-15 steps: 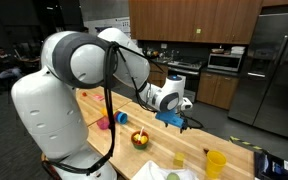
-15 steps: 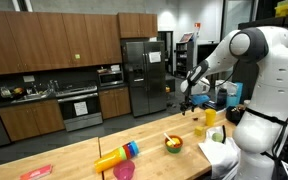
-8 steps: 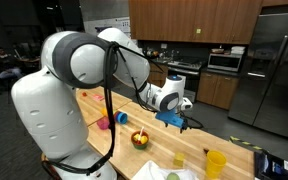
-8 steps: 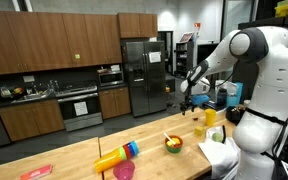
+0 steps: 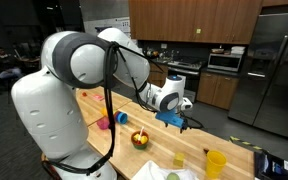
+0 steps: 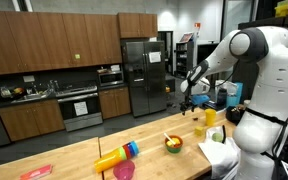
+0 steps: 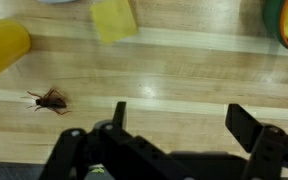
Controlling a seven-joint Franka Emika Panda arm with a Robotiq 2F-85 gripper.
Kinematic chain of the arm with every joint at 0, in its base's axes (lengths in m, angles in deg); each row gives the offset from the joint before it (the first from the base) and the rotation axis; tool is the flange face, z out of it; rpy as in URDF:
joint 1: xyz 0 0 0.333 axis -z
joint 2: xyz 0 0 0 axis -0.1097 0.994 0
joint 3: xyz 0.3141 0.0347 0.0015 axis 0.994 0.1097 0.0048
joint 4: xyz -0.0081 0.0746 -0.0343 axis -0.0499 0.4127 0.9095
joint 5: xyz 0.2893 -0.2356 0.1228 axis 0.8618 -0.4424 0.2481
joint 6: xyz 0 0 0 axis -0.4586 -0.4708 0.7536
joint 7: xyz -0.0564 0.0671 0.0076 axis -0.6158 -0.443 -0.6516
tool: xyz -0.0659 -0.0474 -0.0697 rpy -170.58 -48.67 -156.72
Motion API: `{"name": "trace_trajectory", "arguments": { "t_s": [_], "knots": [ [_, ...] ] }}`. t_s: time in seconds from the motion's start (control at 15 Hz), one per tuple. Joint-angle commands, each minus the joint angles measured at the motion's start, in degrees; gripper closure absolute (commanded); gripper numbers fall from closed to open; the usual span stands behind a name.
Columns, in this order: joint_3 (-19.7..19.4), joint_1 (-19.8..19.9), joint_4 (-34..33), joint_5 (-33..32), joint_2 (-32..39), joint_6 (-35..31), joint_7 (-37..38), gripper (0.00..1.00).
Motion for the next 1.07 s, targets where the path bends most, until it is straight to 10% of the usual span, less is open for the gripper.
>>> {"name": "trace_trajectory", "arguments": {
  "t_s": [0.0, 1.0],
  "knots": [
    [0.5, 0.4, 0.0, 0.0, 0.0, 0.1, 0.1, 0.00],
    [1.1, 0.0, -1.7, -3.4, 1.7, 3.9, -4.9, 0.00]
  ]
}}
